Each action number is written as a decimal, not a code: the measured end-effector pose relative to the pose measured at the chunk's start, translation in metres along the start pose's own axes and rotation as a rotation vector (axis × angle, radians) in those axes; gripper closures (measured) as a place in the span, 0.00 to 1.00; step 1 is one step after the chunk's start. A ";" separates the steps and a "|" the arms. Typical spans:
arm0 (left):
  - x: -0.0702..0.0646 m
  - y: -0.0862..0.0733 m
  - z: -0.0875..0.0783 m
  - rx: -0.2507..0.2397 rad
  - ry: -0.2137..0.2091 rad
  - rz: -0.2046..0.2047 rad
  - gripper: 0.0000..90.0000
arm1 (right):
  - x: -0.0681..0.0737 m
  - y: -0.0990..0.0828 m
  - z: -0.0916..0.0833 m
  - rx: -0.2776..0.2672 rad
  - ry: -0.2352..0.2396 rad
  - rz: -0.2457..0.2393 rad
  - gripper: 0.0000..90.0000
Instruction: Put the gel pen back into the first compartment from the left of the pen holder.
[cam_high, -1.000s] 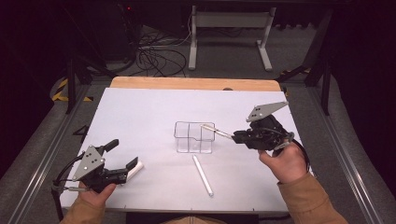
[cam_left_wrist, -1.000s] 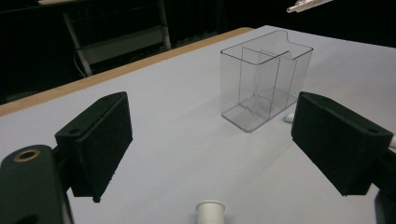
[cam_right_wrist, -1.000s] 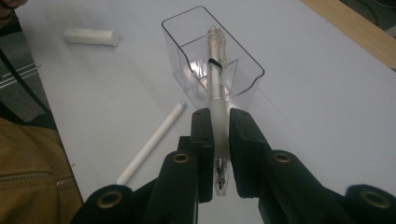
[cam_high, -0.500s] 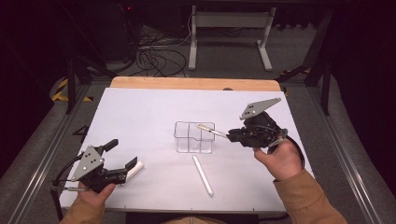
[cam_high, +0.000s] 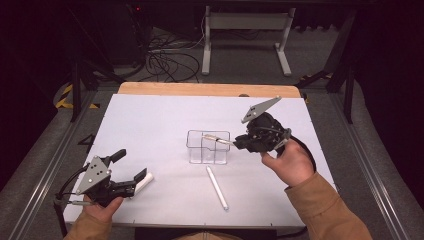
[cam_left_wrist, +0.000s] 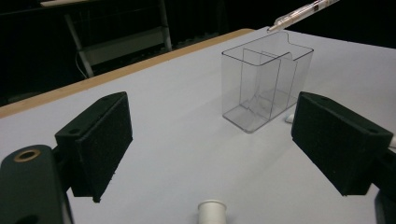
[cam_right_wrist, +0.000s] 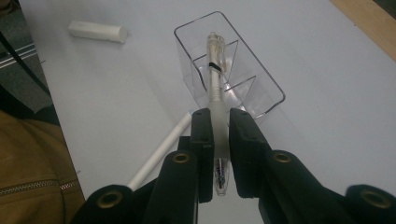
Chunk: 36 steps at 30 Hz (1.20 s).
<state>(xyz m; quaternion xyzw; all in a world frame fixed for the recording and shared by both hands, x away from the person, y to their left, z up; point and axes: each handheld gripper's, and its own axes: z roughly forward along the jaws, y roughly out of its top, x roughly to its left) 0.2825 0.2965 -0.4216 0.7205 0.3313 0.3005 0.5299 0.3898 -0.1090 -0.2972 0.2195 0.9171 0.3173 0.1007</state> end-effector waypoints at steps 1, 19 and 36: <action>0.000 0.000 0.000 0.000 0.000 0.000 0.15 | 0.000 0.002 0.001 0.008 0.001 -0.004 0.90; 0.000 0.000 0.000 0.001 -0.003 0.001 0.15 | 0.000 0.034 0.018 0.092 0.009 -0.022 0.90; 0.000 0.000 0.000 0.000 -0.004 0.000 0.15 | 0.006 0.055 0.034 0.146 0.011 -0.036 0.90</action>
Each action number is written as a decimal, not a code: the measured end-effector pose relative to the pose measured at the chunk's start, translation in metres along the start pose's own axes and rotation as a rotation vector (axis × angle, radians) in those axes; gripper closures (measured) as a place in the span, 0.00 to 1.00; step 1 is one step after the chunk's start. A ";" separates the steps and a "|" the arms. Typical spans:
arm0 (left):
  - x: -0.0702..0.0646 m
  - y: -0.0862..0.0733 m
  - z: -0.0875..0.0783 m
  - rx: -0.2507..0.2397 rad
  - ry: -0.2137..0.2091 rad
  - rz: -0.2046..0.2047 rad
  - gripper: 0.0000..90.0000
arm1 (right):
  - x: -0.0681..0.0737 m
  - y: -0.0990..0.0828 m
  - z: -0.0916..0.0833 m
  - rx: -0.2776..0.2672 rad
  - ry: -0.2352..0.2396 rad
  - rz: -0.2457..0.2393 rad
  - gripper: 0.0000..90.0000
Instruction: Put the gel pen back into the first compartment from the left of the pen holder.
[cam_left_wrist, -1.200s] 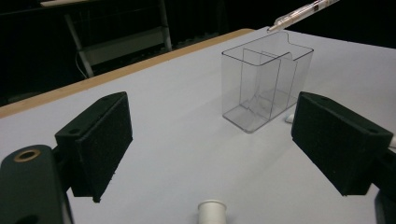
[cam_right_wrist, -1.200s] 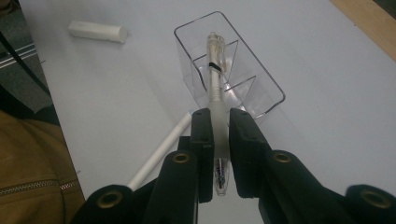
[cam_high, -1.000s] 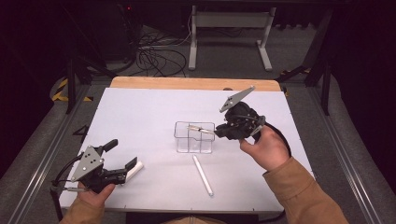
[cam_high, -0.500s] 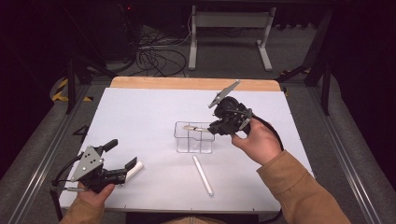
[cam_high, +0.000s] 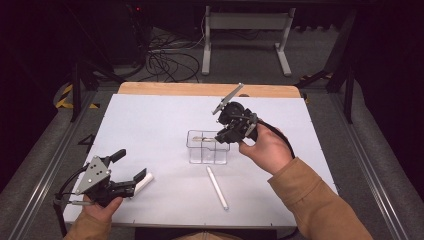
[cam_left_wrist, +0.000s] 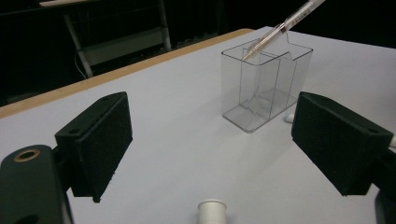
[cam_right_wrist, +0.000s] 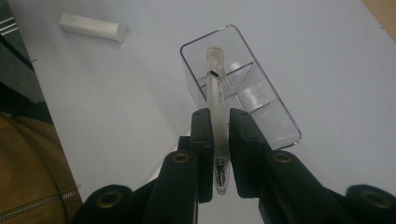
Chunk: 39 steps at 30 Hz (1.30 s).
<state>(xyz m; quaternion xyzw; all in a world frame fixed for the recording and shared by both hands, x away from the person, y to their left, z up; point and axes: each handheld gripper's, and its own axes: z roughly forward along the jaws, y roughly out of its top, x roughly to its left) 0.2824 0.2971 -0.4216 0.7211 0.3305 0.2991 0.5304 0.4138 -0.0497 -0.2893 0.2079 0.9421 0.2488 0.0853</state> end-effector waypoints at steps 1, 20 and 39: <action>0.000 0.000 0.000 0.000 0.000 0.001 0.15 | 0.000 0.001 0.000 0.003 0.002 0.007 0.90; 0.000 0.000 0.000 -0.003 0.000 -0.001 0.15 | 0.001 0.013 0.015 0.021 -0.009 0.008 0.88; 0.000 0.000 0.000 -0.004 0.002 0.000 0.15 | 0.002 -0.016 -0.016 -0.241 0.016 0.032 0.24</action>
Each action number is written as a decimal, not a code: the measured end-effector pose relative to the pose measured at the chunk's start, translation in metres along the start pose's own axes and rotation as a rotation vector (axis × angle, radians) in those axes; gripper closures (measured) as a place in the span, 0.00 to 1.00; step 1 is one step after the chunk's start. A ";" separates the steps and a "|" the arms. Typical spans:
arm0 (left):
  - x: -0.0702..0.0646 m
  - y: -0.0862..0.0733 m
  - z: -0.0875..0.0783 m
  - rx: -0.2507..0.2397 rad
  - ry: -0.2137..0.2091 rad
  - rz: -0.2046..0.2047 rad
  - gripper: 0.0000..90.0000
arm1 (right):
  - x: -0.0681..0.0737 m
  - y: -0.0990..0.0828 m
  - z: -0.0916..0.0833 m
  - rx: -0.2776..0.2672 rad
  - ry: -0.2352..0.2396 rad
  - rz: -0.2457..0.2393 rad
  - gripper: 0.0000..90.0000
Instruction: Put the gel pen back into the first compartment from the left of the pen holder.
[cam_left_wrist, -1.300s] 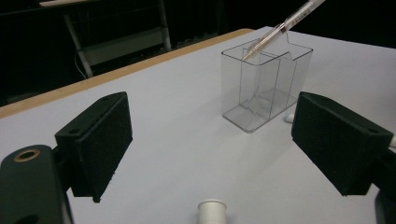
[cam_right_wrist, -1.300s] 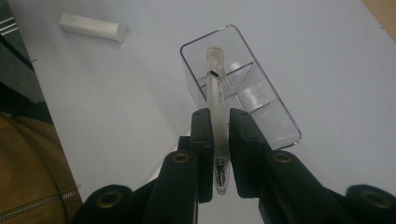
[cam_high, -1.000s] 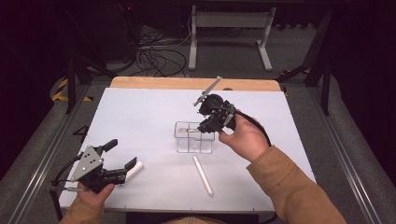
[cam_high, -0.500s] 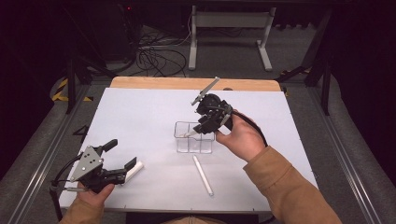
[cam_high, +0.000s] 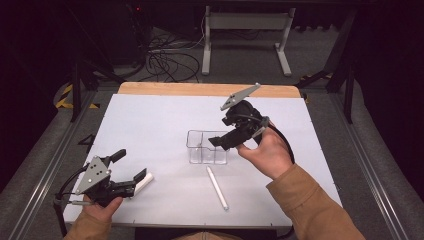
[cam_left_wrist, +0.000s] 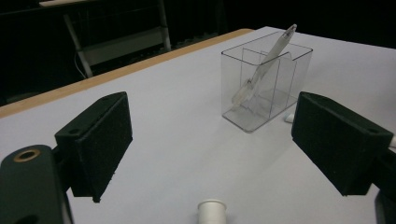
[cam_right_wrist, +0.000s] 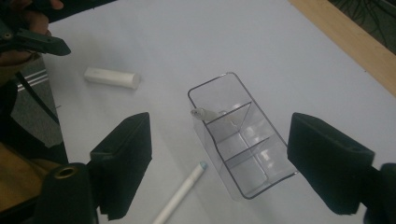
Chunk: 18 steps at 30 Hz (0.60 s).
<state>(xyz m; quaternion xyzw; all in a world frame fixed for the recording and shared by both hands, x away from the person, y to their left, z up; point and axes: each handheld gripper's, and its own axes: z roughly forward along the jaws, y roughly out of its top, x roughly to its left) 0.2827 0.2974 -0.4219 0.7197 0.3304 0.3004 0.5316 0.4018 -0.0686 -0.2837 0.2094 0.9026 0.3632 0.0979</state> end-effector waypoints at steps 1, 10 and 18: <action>0.000 0.000 0.000 0.001 -0.001 -0.004 0.15 | 0.002 -0.003 -0.002 -0.017 -0.001 0.008 0.22; -0.001 0.000 0.001 0.005 -0.003 -0.001 0.15 | 0.013 -0.032 -0.015 -0.146 -0.008 0.021 0.15; -0.001 0.000 0.001 0.002 -0.002 -0.004 0.15 | 0.016 -0.046 -0.015 -0.171 -0.006 0.051 0.16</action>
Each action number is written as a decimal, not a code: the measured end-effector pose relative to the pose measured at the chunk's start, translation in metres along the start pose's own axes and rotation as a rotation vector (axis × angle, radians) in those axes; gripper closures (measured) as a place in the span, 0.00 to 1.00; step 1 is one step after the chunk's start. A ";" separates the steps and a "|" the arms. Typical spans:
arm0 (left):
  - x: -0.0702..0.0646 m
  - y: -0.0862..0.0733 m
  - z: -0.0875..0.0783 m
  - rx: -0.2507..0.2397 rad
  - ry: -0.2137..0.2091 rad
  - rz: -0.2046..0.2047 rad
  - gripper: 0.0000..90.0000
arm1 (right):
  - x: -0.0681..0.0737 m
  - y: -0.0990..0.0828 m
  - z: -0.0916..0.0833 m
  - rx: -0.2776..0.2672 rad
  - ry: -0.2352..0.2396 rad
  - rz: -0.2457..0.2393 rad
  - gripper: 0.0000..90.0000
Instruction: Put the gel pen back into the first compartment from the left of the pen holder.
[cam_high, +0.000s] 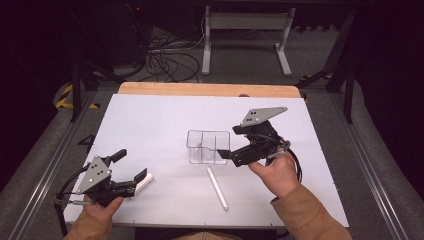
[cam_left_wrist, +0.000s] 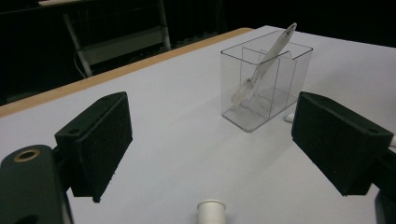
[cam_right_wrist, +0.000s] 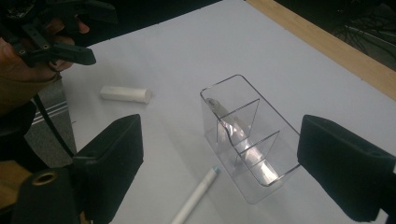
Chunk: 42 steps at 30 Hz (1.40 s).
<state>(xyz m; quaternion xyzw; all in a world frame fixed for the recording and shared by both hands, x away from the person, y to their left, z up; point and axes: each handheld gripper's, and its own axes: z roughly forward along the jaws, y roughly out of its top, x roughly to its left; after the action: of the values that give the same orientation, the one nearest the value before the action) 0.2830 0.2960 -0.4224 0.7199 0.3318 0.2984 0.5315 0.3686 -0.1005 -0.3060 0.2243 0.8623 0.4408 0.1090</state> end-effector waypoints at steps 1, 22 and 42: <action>0.000 0.000 0.000 0.000 0.000 0.000 0.15 | 0.001 -0.001 0.000 -0.002 -0.003 -0.003 0.16; 0.000 0.000 0.000 0.001 0.000 0.001 0.15 | 0.025 -0.021 0.002 -0.073 -0.039 0.000 0.27; 0.000 0.000 0.000 0.000 -0.001 0.002 0.15 | 0.040 -0.041 0.016 -0.098 -0.119 0.041 0.21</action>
<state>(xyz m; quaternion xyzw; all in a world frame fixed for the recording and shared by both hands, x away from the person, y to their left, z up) 0.2828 0.2958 -0.4224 0.7205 0.3307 0.2985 0.5314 0.3277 -0.0904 -0.3480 0.2623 0.8269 0.4704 0.1620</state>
